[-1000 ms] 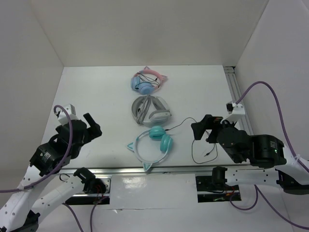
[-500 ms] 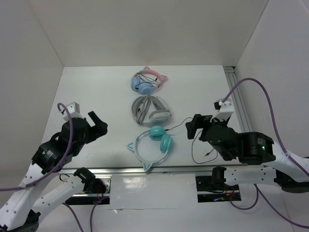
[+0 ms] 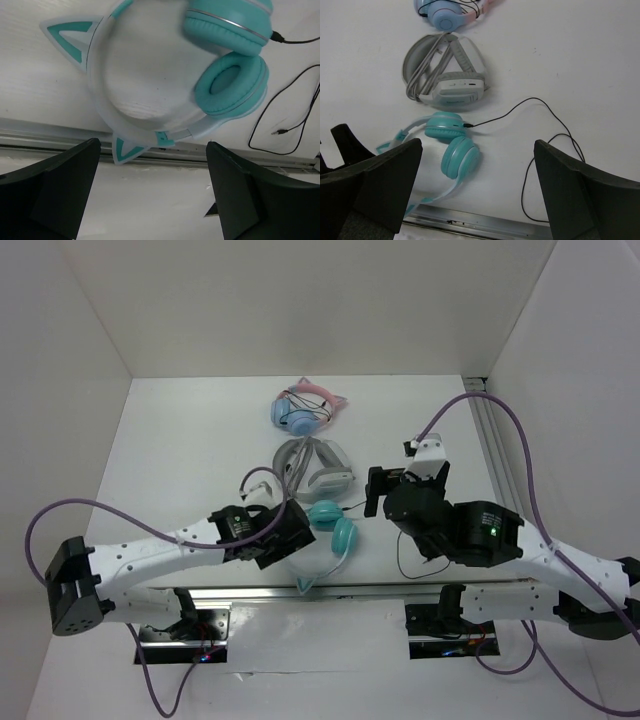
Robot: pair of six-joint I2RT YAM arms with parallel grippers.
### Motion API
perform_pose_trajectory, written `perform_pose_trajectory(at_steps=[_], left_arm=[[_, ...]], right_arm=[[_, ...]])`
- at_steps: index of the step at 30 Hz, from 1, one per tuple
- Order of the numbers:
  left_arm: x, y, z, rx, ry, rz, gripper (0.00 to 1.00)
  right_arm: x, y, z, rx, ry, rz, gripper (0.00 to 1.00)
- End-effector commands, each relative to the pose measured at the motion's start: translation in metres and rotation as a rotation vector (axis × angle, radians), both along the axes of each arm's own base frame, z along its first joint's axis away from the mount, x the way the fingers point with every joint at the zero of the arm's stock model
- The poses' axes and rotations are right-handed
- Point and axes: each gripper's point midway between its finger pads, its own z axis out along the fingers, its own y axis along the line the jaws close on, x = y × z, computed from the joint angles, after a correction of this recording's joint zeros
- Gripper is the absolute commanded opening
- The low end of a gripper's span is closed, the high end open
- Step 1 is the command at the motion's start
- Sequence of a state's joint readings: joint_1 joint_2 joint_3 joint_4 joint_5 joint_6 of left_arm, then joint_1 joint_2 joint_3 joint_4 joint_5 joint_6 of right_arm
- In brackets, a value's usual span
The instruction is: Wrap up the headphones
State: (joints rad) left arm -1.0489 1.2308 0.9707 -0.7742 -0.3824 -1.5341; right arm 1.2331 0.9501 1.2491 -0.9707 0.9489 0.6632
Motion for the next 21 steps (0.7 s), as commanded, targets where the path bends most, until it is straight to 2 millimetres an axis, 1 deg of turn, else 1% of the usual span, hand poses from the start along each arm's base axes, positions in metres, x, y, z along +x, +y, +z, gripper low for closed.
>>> perform_pose_trajectory(at_steps=[1,2,5,6,7,8,12,15,17,18,19,20,21], left_arm=[[0.0,0.008,-0.015,-0.028,0.021,0.205,1.0],[-0.004,0.014,-0.03,-0.016,0.046,0.223,1.0],[-0.008,0.015,-0.046,0.012,0.067,0.241,1.0],[-0.011,0.017,-0.057,0.04,0.091,0.253,1.0],[-0.012,0.014,-0.061,0.045,0.096,0.25,1.0],[-0.017,0.015,-0.068,0.063,0.106,0.249,1.0],[-0.019,0.01,-0.094,0.094,0.112,0.256,0.98],[-0.019,0.012,-0.108,0.131,0.129,0.276,0.93],[-0.02,0.014,-0.113,0.145,0.135,0.287,0.82],[-0.02,0.014,-0.115,0.149,0.139,0.295,0.82],[-0.022,0.019,-0.121,0.171,0.145,0.296,0.79],[-0.022,0.018,-0.121,0.166,0.146,0.305,0.76],[-0.022,0.02,-0.124,0.178,0.149,0.306,0.75]], right_arm=[[0.003,0.001,0.02,0.079,-0.034,-0.001,1.0],[0.001,0.001,0.021,0.092,-0.031,0.01,1.0],[-0.003,-0.007,0.029,0.124,-0.042,0.023,1.0],[-0.005,-0.008,0.03,0.135,-0.04,0.032,1.0],[-0.005,-0.009,0.034,0.155,-0.048,0.032,1.0],[-0.006,-0.008,0.033,0.147,-0.044,0.045,1.0],[-0.008,-0.005,0.031,0.15,-0.04,0.068,1.0],[-0.009,0.003,0.028,0.155,-0.033,0.096,1.0],[-0.009,0.003,0.028,0.155,-0.033,0.096,1.0],[-0.009,0.005,0.029,0.165,-0.032,0.104,1.0],[-0.009,0.005,0.029,0.166,-0.032,0.104,1.0],[-0.01,0.006,0.028,0.158,-0.03,0.115,1.0],[-0.01,0.005,0.032,0.177,-0.039,0.116,1.0]])
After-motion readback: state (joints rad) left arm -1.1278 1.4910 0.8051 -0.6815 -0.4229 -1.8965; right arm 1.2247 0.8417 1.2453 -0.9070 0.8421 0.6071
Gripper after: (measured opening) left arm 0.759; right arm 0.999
